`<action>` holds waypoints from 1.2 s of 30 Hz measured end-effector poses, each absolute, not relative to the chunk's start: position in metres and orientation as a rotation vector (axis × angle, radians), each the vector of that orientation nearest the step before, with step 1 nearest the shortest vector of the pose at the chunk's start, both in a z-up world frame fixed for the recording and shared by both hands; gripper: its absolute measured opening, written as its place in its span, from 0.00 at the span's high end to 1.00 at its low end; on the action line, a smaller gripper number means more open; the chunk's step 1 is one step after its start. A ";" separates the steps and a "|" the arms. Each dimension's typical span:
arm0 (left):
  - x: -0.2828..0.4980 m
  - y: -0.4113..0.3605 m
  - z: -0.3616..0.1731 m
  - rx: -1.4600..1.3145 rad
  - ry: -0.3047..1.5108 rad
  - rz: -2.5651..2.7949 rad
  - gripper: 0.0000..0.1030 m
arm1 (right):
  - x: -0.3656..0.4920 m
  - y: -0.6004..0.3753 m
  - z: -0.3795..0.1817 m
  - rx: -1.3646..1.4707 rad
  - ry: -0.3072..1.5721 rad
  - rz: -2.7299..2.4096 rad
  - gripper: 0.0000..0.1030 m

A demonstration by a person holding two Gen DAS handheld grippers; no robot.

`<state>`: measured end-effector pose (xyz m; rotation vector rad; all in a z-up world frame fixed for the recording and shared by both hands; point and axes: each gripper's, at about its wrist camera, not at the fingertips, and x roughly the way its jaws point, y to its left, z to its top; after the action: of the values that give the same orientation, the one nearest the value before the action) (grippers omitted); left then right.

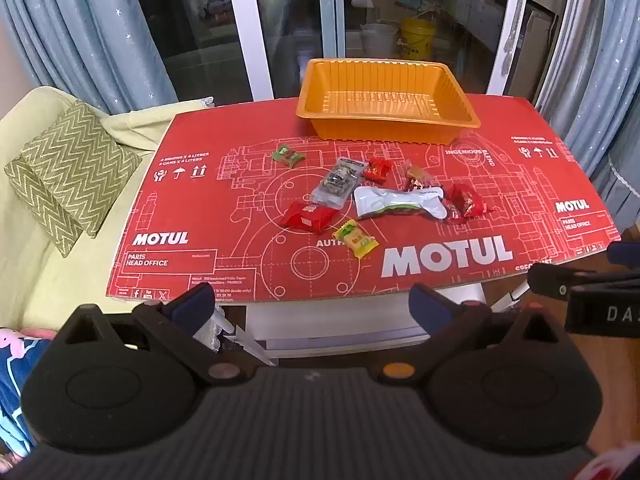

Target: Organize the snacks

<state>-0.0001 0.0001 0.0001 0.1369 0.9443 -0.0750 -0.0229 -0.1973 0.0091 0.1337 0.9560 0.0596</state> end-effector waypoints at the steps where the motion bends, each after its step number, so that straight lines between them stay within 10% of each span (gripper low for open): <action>1: 0.000 0.000 0.000 0.137 0.946 -0.075 0.00 | -0.023 -0.197 0.009 0.133 0.957 0.059 0.00; 36: 0.000 0.001 0.000 0.132 0.951 -0.076 0.00 | -0.023 -0.197 0.011 0.134 0.956 0.060 0.00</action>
<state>0.0004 0.0010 0.0002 0.1320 0.9509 -0.0758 -0.0228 -0.1967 0.0107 0.1345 0.9559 0.0604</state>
